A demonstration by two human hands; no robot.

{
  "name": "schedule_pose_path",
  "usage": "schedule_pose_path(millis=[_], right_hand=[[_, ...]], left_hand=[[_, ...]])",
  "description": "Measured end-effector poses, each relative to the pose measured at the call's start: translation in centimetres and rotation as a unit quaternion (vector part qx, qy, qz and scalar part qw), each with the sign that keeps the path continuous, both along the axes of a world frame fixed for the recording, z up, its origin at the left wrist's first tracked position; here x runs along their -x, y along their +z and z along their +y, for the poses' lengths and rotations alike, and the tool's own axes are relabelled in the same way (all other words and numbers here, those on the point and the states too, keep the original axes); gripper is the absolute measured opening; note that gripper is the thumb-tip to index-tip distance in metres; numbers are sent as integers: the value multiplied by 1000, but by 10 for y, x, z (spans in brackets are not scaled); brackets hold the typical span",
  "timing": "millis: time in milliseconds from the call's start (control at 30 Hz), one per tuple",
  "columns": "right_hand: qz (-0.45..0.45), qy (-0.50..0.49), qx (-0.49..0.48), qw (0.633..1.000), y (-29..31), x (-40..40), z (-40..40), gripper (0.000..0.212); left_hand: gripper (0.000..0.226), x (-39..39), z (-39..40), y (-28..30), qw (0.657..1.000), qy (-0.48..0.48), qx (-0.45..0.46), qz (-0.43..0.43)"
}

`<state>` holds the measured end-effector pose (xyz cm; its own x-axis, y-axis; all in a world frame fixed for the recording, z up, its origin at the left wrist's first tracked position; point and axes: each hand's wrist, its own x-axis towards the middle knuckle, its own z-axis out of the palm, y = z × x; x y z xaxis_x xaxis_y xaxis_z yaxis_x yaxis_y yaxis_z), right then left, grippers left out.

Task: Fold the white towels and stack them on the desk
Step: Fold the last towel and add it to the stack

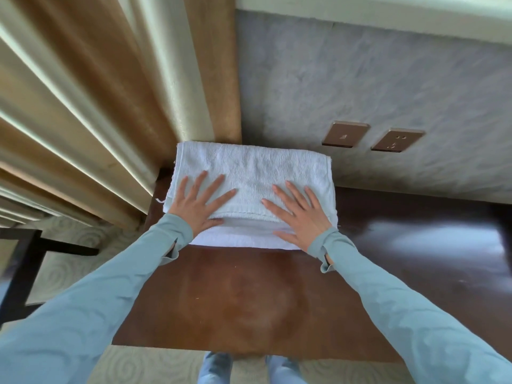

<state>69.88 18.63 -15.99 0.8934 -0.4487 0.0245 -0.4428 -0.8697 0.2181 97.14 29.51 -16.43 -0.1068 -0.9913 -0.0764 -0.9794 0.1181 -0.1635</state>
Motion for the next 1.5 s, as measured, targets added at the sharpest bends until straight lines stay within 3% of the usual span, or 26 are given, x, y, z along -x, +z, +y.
schedule_pose_path(millis=[100, 167, 200, 300, 433, 500, 633, 733, 800, 833, 867, 900, 933, 967, 1000, 1033, 1100, 1133, 1167, 1233, 1267, 1333, 1367, 1433, 1467, 1500], right_hand=[[1, -2, 30, 1000, -3, 4, -4, 88], [-45, -22, 22, 999, -4, 1, -15, 105], [-75, -29, 11, 997, -2, 0, -18, 101], [-99, -14, 3, 995, -1, 1, -15, 65], [-37, 6, 34, 999, -12, 10, -9, 81], [-48, -5, 69, 996, -16, 6, -13, 82], [-118, -42, 55, 991, -16, 1, -5, 80], [-222, -25, -25, 975, -12, 2, 21, 65], [-272, -29, -145, 951, -13, 1, 50, 44], [-257, -74, -260, 928, -16, -3, 67, 37], [-218, -166, -406, 872, -17, -9, 83, 34], [-200, -297, -548, 756, -19, -16, 94, 36], [-198, -432, -648, 595, -20, -25, 97, 37], [-215, -514, -712, 427, -20, -34, 94, 35], [-253, -539, -749, 291, -19, -42, 87, 29], [-312, -547, -753, 193, -18, -50, 79, 20], [-416, -544, -727, 51, -11, -68, 64, 2], [-440, -547, -712, 15, -10, -74, 60, 2], [-437, -552, -710, 16, -11, -78, 60, 4], [-375, -571, -724, 100, -11, -75, 67, 14], [-350, -579, -723, 137, -12, -69, 71, 20], [-375, -598, -687, 173, -17, -51, 75, 34], [-418, -598, -662, 171, -19, -42, 74, 39], [-508, -573, -632, 119, -20, -27, 66, 39], [-534, -558, -628, 94, -18, -22, 60, 35], [-543, -554, -624, 95, -17, -19, 54, 31]], left_hand=[[101, -2, -1, 2, 999, -10, 36, -15], [115, -2, -5, 4, 998, 7, 66, -1], [115, 0, -8, 6, 998, 11, 68, 2], [104, -5, -11, 7, 1000, -17, 22, -14], [127, -9, 3, -2, 999, -37, -14, -28], [140, -8, -2, 1, 999, -23, -8, -29], [140, -11, -15, 13, 1000, -1, -17, -25], [135, -10, -8, 11, 999, 30, -37, 5], [138, 2, 0, 12, 999, 37, -20, -2], [142, 9, 4, 12, 1000, 23, -3, -7], [142, 14, 7, 10, 1000, 2, 16, -7], [139, 18, 8, 8, 999, -18, 37, -8], [134, 19, 6, 7, 998, -25, 53, -9], [129, 21, 2, 9, 997, -21, 70, -8], [122, 21, -3, 11, 997, -5, 75, 2], [114, 22, -9, 12, 997, 10, 73, 21], [98, 22, -15, 14, 997, 25, 55, 49], [91, 23, -15, 14, 997, 26, 41, 54], [84, 23, -15, 13, 998, 24, 36, 55], [74, 23, -14, 16, 997, 26, 26, 68], [81, 23, -16, 23, 995, 35, 17, 87], [93, 17, -24, 37, 989, 68, 33, 125], [92, 13, -29, 44, 984, 107, 51, 136], [81, 3, -35, 54, 946, 260, 79, 178], [77, -4, -37, 55, 906, 356, 74, 217], [77, -9, -37, 54, 854, 444, 48, 266]])
